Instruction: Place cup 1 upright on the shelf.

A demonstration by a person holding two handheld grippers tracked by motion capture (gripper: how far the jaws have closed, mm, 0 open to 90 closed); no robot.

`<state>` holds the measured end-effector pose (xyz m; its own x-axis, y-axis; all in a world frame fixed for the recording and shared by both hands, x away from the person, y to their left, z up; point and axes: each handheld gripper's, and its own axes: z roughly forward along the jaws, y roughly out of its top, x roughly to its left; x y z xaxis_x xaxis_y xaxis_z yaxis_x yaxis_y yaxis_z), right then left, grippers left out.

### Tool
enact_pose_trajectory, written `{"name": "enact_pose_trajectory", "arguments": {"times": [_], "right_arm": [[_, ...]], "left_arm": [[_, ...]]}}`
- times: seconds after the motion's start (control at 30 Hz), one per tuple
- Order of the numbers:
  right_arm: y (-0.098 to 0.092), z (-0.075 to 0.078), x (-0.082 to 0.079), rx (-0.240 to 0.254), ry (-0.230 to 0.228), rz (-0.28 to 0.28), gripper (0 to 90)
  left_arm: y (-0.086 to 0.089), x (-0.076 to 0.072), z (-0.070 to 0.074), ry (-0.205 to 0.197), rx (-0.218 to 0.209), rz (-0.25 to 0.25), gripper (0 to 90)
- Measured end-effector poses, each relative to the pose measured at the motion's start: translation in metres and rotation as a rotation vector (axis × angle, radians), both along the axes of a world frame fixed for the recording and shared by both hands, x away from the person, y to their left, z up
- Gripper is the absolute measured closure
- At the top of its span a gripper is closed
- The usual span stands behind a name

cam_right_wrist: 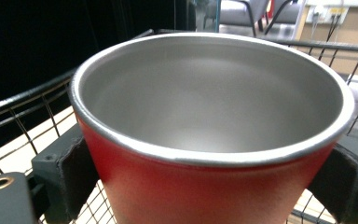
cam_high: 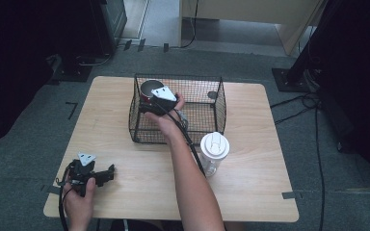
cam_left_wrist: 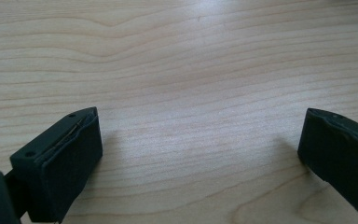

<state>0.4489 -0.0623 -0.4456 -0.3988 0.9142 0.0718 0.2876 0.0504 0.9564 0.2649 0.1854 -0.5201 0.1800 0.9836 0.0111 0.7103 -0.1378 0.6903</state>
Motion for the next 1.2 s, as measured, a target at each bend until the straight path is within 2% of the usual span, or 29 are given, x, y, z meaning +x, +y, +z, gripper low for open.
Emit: {"name": "enact_pose_trajectory", "arguments": {"times": [0.13,0.23,0.3,0.5,0.67,0.9,1.2], "right_arm": [[0.0012,-0.0024,0.0021,-0.012,0.043,0.001,7.8],[0.0017,-0.0029,0.003,-0.02,0.053,0.006,7.8],[0.0023,-0.0038,0.004,-0.037,0.077,0.016,7.8],[0.0022,-0.0049,0.0058,-0.041,0.105,0.013,7.8],[0.0028,-0.0063,0.0079,-0.055,0.148,0.017,7.7],[0.0044,-0.0069,0.0086,-0.08,0.16,0.026,7.7],[0.0033,-0.0064,0.0092,-0.075,0.17,0.023,7.6]], "left_arm": [[-0.0001,0.0,0.0,0.0,0.0,0.0,0.4],[-0.0001,0.0,-0.0001,0.0,0.0,0.001,0.4],[0.0,0.0,0.0,0.0,0.0,0.0,0.4],[0.0,0.0,0.0,0.0,0.0,0.0,0.4],[0.0,0.0,-0.0001,0.0,0.0,0.0,0.4],[0.0,0.0,0.0,0.0,0.0,0.0,0.4],[0.0001,-0.0001,0.0001,0.001,0.001,-0.001,0.4]]}}
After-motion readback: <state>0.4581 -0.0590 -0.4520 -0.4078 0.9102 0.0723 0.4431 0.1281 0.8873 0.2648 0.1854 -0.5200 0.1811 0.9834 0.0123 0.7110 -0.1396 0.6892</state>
